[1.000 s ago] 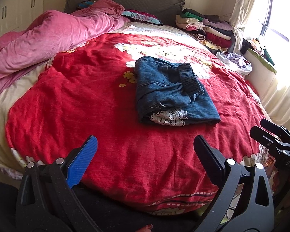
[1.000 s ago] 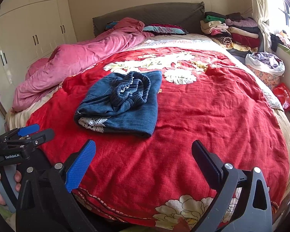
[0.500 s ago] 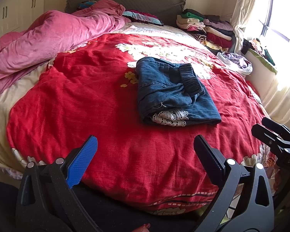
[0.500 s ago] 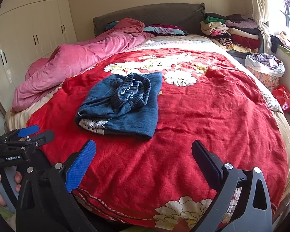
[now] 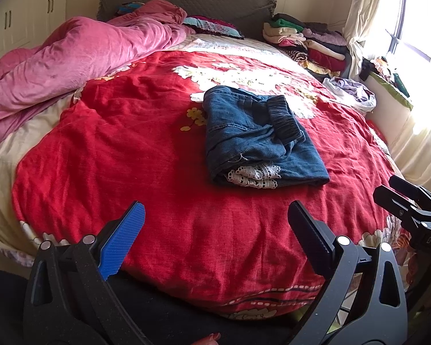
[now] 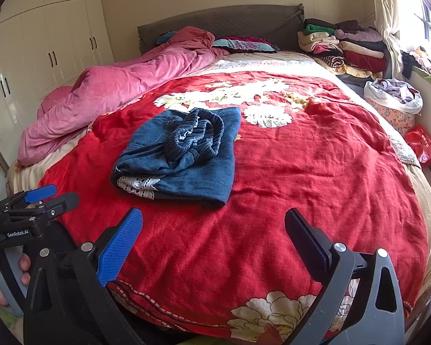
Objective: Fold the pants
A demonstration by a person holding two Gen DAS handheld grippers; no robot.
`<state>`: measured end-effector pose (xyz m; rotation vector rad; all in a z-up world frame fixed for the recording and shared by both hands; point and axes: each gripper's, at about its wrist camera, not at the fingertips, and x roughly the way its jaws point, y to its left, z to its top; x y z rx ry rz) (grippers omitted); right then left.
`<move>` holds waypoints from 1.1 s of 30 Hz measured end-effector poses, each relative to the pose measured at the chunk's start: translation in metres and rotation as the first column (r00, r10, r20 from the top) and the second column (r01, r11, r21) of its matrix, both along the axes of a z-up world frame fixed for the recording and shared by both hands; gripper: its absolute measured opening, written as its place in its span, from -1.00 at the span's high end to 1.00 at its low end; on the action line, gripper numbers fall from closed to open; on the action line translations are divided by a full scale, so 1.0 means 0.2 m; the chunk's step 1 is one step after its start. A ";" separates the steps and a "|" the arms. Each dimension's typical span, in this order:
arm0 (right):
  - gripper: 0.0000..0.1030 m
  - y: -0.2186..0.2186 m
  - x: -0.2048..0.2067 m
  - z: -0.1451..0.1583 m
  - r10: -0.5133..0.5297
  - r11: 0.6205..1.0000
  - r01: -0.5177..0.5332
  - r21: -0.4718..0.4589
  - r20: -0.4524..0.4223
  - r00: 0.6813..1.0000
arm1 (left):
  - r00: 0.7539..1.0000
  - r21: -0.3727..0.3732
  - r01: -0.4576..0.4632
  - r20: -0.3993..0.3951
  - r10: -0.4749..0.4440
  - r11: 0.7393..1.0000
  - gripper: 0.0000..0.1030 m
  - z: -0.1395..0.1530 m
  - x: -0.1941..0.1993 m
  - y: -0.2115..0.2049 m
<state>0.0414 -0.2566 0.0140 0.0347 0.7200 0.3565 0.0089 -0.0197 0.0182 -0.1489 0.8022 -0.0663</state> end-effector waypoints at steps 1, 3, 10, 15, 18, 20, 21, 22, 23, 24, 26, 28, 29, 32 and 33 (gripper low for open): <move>-0.91 0.00 0.00 0.00 -0.002 1.000 0.002 -0.002 0.000 1.000 | 1.000 0.002 -0.001 -0.002 0.001 1.000 -0.81 0.00 0.00 0.00; -0.91 0.00 0.00 0.00 -0.003 1.000 0.003 0.000 -0.001 1.000 | 1.000 0.004 -0.002 -0.006 0.002 1.000 -0.81 0.00 0.01 0.02; -0.91 0.00 0.00 -0.01 -0.003 1.000 0.003 -0.004 -0.004 1.000 | 1.000 0.004 -0.002 -0.006 0.002 1.000 -0.81 0.00 0.01 0.02; -0.91 0.00 0.00 -0.02 -0.008 1.000 0.008 -0.006 -0.005 1.000 | 1.000 0.003 -0.005 -0.013 0.005 1.000 -0.81 -0.01 0.01 0.05; -0.91 -0.01 0.01 -0.04 -0.020 1.000 0.020 -0.014 -0.008 1.000 | 1.000 0.014 -0.015 -0.012 0.016 1.000 -0.81 -0.01 0.01 0.07; -0.91 -0.03 0.02 -0.05 -0.034 0.999 0.034 -0.016 -0.012 0.999 | 0.999 0.038 -0.036 -0.018 0.037 0.999 -0.81 -0.01 0.01 0.07; -0.91 -0.05 0.03 -0.06 -0.046 0.999 0.045 -0.017 -0.013 0.999 | 0.999 0.046 -0.043 -0.027 0.045 0.998 -0.81 -0.02 0.02 0.07; -0.91 -0.07 0.04 -0.07 -0.060 0.998 0.060 -0.021 -0.015 0.998 | 0.998 0.036 -0.043 -0.040 0.045 0.998 -0.81 -0.03 0.03 0.10; -0.91 -0.09 0.06 -0.08 -0.077 0.997 0.076 -0.021 -0.018 0.997 | 0.998 0.018 -0.047 -0.050 0.048 0.999 -0.81 -0.05 0.04 0.13; -0.91 -0.12 0.07 -0.09 -0.094 0.995 0.093 -0.020 -0.018 0.995 | 0.997 0.001 -0.051 -0.059 0.050 0.999 -0.81 -0.06 0.06 0.14; -0.91 -0.21 0.11 -0.10 -0.143 0.990 0.142 -0.026 -0.018 0.990 | 0.996 -0.017 -0.069 -0.063 0.068 0.997 -0.81 -0.07 0.08 0.18; -0.91 -0.32 0.16 -0.12 -0.203 0.979 0.203 -0.033 -0.011 0.979 | 0.992 -0.019 -0.105 -0.069 0.103 0.994 -0.81 -0.07 0.12 0.26; -0.91 -0.38 0.20 -0.13 -0.235 0.971 0.235 -0.040 -0.012 0.972 | 0.990 -0.010 -0.127 -0.069 0.126 0.992 -0.81 -0.07 0.15 0.31; -0.91 -0.59 0.33 -0.16 -0.340 0.937 0.338 -0.088 -0.010 0.940 | 0.976 0.059 -0.198 -0.082 0.202 0.978 -0.81 -0.07 0.27 0.46; -0.91 -0.66 0.38 -0.16 -0.368 0.926 0.365 -0.096 -0.016 0.930 | 0.968 0.076 -0.223 -0.096 0.230 0.972 -0.81 -0.09 0.33 0.54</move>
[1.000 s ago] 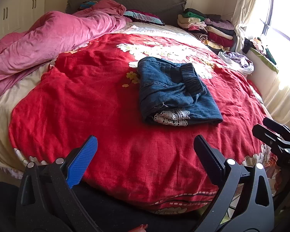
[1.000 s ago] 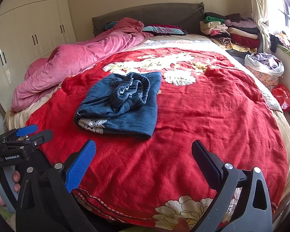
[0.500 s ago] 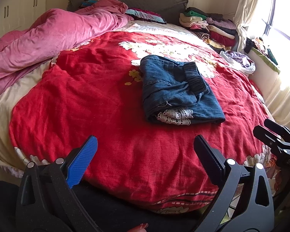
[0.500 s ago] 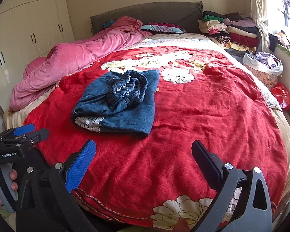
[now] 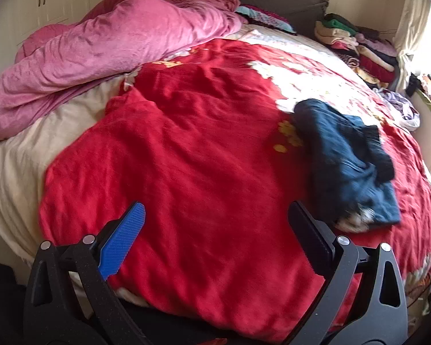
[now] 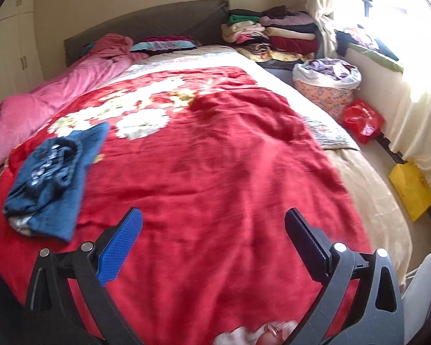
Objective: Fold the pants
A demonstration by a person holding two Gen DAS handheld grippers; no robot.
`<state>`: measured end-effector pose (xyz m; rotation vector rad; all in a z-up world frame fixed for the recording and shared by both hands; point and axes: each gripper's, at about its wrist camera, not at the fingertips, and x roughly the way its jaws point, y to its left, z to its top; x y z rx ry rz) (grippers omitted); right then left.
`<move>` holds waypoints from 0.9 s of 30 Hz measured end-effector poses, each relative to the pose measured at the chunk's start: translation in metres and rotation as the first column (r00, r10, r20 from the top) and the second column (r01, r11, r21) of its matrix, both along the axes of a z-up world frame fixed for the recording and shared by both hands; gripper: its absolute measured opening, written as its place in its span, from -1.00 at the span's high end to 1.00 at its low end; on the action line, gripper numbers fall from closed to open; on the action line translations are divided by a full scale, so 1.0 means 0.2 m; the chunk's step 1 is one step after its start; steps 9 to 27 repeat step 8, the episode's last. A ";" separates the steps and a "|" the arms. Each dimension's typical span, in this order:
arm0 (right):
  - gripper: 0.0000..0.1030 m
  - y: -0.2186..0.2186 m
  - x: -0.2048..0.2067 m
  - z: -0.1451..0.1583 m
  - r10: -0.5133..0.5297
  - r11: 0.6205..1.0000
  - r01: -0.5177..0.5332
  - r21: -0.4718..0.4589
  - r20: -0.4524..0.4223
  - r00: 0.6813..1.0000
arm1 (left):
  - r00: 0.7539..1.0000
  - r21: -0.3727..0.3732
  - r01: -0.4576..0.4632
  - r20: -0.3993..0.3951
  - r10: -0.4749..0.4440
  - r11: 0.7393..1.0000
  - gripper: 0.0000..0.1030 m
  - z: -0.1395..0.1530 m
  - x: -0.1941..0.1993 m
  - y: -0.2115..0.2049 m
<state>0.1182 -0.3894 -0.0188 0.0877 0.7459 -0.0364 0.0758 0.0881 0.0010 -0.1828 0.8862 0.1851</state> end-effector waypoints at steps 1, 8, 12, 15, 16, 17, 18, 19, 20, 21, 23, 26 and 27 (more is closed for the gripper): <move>-0.91 -0.08 0.06 -0.01 -0.029 1.000 0.029 -0.001 -0.007 1.000 | 0.999 0.017 -0.033 -0.011 0.033 0.999 -0.81 -0.01 0.06 0.07; -0.91 -0.53 0.51 -0.14 -0.213 0.975 0.207 -0.086 -0.073 0.974 | 0.957 0.146 -0.221 -0.155 0.243 0.964 -0.81 -0.13 0.52 0.55; -0.91 -0.53 0.51 -0.14 -0.213 0.975 0.207 -0.086 -0.073 0.974 | 0.957 0.146 -0.221 -0.155 0.243 0.964 -0.81 -0.13 0.52 0.55; -0.91 -0.53 0.51 -0.14 -0.213 0.975 0.207 -0.086 -0.073 0.974 | 0.957 0.146 -0.221 -0.155 0.243 0.964 -0.81 -0.13 0.52 0.55; -0.91 -0.53 0.51 -0.14 -0.213 0.975 0.207 -0.086 -0.073 0.974 | 0.957 0.146 -0.221 -0.155 0.243 0.964 -0.81 -0.13 0.52 0.55; -0.91 -0.53 0.51 -0.14 -0.213 0.975 0.207 -0.086 -0.073 0.974 | 0.957 0.146 -0.221 -0.155 0.243 0.964 -0.81 -0.13 0.52 0.55; -0.91 -0.53 0.51 -0.14 -0.213 0.975 0.207 -0.086 -0.073 0.974 | 0.957 0.146 -0.221 -0.155 0.243 0.964 -0.81 -0.13 0.52 0.55; -0.91 -0.53 0.51 -0.14 -0.213 0.975 0.207 -0.086 -0.073 0.974 | 0.957 0.146 -0.221 -0.155 0.243 0.964 -0.81 -0.13 0.52 0.55; -0.91 -0.53 0.51 -0.14 -0.213 0.975 0.207 -0.086 -0.073 0.974 | 0.957 0.146 -0.221 -0.155 0.243 0.964 -0.81 -0.13 0.52 0.55; -0.91 -0.53 0.51 -0.14 -0.213 0.975 0.207 -0.086 -0.073 0.974 | 0.957 0.146 -0.221 -0.155 0.243 0.964 -0.81 -0.13 0.52 0.55; -0.91 -0.53 0.51 -0.14 -0.213 0.975 0.207 -0.086 -0.073 0.974 | 0.957 0.146 -0.221 -0.155 0.243 0.964 -0.81 -0.13 0.52 0.55; -0.91 -0.53 0.51 -0.14 -0.213 0.975 0.207 -0.086 -0.073 0.974 | 0.957 0.146 -0.221 -0.155 0.243 0.964 -0.81 -0.13 0.52 0.55; -0.91 -0.53 0.51 -0.14 -0.213 0.975 0.207 -0.086 -0.073 0.974 | 0.957 0.146 -0.221 -0.155 0.243 0.964 -0.81 -0.13 0.52 0.55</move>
